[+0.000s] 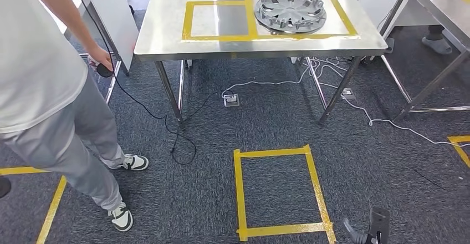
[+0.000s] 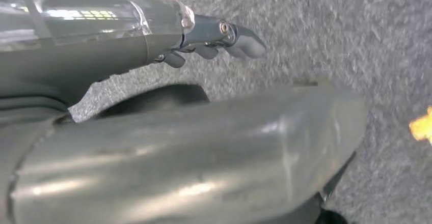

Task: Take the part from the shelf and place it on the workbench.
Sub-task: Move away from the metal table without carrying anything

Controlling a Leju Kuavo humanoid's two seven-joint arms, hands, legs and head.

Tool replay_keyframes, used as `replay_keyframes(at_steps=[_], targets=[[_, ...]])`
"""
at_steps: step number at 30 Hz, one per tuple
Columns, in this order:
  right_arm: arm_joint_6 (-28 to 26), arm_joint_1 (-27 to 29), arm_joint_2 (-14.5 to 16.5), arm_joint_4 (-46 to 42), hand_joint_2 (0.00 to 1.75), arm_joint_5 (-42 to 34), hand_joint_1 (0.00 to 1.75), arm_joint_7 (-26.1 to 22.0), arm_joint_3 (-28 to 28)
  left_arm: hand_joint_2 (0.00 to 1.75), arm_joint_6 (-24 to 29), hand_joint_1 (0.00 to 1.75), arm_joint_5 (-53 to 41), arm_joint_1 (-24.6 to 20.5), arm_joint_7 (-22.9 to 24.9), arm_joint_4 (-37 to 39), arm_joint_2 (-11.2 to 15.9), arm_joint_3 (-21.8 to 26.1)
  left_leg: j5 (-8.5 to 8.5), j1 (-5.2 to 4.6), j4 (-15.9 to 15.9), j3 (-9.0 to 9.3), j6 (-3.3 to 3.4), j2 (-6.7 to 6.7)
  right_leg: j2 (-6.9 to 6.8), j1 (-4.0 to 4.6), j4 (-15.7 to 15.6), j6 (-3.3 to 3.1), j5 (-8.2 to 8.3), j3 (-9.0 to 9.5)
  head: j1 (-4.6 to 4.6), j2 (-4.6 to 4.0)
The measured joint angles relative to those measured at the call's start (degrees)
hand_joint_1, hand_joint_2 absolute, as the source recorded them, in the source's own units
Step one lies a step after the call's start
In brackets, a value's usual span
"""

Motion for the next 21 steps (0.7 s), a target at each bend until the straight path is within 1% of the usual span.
replay_keyframes(at_steps=[1,2,3,4,5,6,7,8,9,10,11,12,13,14,15,16,17,19,20,21], targets=[[0.1,-0.1,0.1,1.1,1.75,0.7,0.00,1.2,0.0,0.00,0.0,0.00,0.0,0.1,0.0,0.0,0.0,0.0,-2.41,0.08,1.7,-0.71,-0.18,-0.04,-0.11,0.01,-0.1,-0.50,0.85,-0.86,-0.21,0.01],[0.2,-0.2,0.3,2.0,1.31,1.6,0.00,2.7,0.0,0.00,0.0,0.00,0.1,0.2,0.0,0.0,0.0,0.0,-5.63,0.17,4.3,-1.53,-0.29,-0.09,-0.21,0.02,-0.2,-0.88,1.66,-1.80,-0.51,0.00],[0.5,-0.2,0.4,2.9,0.87,2.4,0.00,4.3,0.0,0.00,0.0,0.00,0.1,0.2,0.0,0.0,0.0,0.0,-9.24,0.16,8.1,-2.38,-0.37,-0.14,-0.18,0.15,-0.1,-1.14,2.49,-2.88,-0.88,0.00],[0.8,-0.2,0.7,3.7,0.44,3.1,0.00,5.8,0.1,0.00,0.0,0.00,0.2,0.2,-0.1,0.0,0.1,0.0,-11.83,0.14,12.0,-2.98,-0.43,-0.18,-0.19,0.27,-0.1,-1.22,3.24,-4.00,-1.21,0.00],[1.1,-0.2,0.9,4.3,0.00,3.7,0.00,7.2,0.3,0.00,0.0,0.00,0.3,0.2,-0.2,0.0,0.1,0.0,-12.75,0.12,15.2,-3.07,-0.46,-0.22,-0.21,0.41,0.0,-1.24,3.97,-5.15,-1.41,-0.01],[1.5,-0.2,1.1,5.1,0.00,4.3,0.00,8.7,0.5,0.00,0.1,0.00,0.4,0.3,-0.3,0.1,0.1,-0.1,-12.25,0.09,17.2,-2.54,-0.44,-0.24,-0.24,0.52,0.2,-1.21,4.70,-6.39,-1.56,-0.01],[1.7,-0.2,1.4,5.7,0.00,4.8,0.00,10.0,0.8,0.00,0.2,0.00,0.5,0.4,-0.5,0.1,0.2,-0.1,-10.29,0.08,17.4,-1.19,-0.37,-0.24,-0.25,0.59,0.5,-1.13,5.30,-7.57,-1.71,-0.01],[1.9,-0.2,1.6,6.3,0.00,5.1,0.00,11.2,1.0,0.00,0.3,0.00,0.6,0.4,-0.6,0.1,0.2,-0.1,-8.19,0.08,15.7,1.04,-0.24,-0.26,-0.26,0.62,0.9,-1.01,5.85,-8.61,-1.95,-0.01],[2.0,-0.2,1.8,6.9,0.00,5.2,0.00,12.1,1.1,0.00,0.4,0.00,0.6,0.5,-0.8,0.1,0.2,-0.1,-7.15,0.06,12.3,4.20,-0.03,-0.30,-0.26,0.62,1.3,-0.84,6.28,-9.46,-2.26,-0.01],[2.1,-0.2,2.0,7.4,0.00,5.2,0.00,12.7,1.2,0.00,0.5,0.00,0.6,0.5,-0.8,0.1,0.2,-0.1,-7.32,0.01,7.7,7.76,0.19,-0.32,-0.26,0.66,1.9,-0.66,6.59,-10.08,-2.66,0.00],[2.2,-0.2,2.1,7.8,0.00,5.2,0.00,13.0,1.3,0.00,0.5,0.00,0.5,0.4,-0.8,0.1,0.3,-0.1,-8.51,-0.04,3.5,10.81,0.43,-0.35,-0.25,0.69,2.4,-0.44,6.85,-10.47,-3.00,0.00],[2.3,-0.3,2.2,8.1,0.00,5.2,0.00,13.2,1.5,0.00,0.5,0.00,0.5,0.4,-0.8,0.1,0.3,-0.1,-9.93,-0.13,0.2,12.91,0.66,-0.38,-0.24,0.71,2.8,-0.17,7.19,-10.83,-3.27,0.00],[2.4,-0.4,2.4,8.4,0.00,5.1,0.00,13.3,1.7,0.00,0.5,0.00,0.4,0.3,-0.8,0.1,0.3,-0.1,-10.76,-0.19,-1.6,13.74,0.92,-0.38,-0.23,0.75,3.0,0.13,7.60,-11.13,-3.44,0.00],[2.5,-0.4,2.4,8.7,0.00,5.1,0.00,13.3,1.9,0.00,0.5,0.00,0.3,0.3,-0.8,0.1,0.3,-0.1,-10.95,-0.07,-2.1,13.64,1.29,-0.37,-0.20,0.71,3.1,0.44,7.94,-11.44,-3.51,-0.01],[2.6,-0.4,2.5,9.1,0.00,5.0,0.00,13.3,2.1,0.00,0.6,0.00,0.1,0.3,-0.8,0.1,0.3,-0.1,-10.74,0.03,-2.3,13.33,1.69,-0.36,-0.13,0.64,3.5,0.80,7.73,-11.84,-3.60,-0.01],[2.8,-0.3,2.5,9.3,0.00,5.0,0.00,13.3,2.2,0.00,0.6,0.00,-0.1,0.3,-0.8,0.1,0.3,-0.2,-10.29,0.16,-2.4,12.97,2.12,-0.33,-0.06,0.52,4.8,1.17,6.60,-12.35,-3.51,-0.01],[3.0,-0.3,2.5,9.6,0.00,4.9,0.00,13.3,2.2,0.00,0.5,0.00,-0.4,0.4,-0.8,0.1,0.3,-0.3,-9.81,0.26,-2.4,12.60,2.41,-0.29,0.00,0.35,7.5,1.55,4.58,-13.18,-3.35,-0.01],[3.3,-0.2,2.6,10.0,0.00,4.7,0.00,13.3,2.4,0.00,0.5,0.00,-0.8,0.4,-0.8,0.1,0.3,-0.6,-9.01,0.18,-2.4,11.76,2.62,-0.26,0.05,0.02,15.4,2.23,-0.34,-15.29,-2.79,-0.01],[3.4,-0.2,2.6,10.2,0.00,4.6,0.00,13.3,2.5,0.00,0.5,0.00,-0.9,0.5,-0.9,0.1,0.4,-0.6,-8.68,0.15,-2.3,11.35,2.57,-0.24,0.04,-0.12,18.7,2.43,-1.96,-15.90,-2.59,-0.01],[3.5,-0.2,2.7,10.4,0.00,4.6,0.00,13.4,2.5,0.00,0.4,0.00,-1.0,0.5,-0.9,0.1,0.4,-0.7,-8.41,0.12,-2.2,10.99,2.50,-0.22,0.04,-0.21,20.0,2.52,-2.50,-15.63,-2.45,-0.01]])
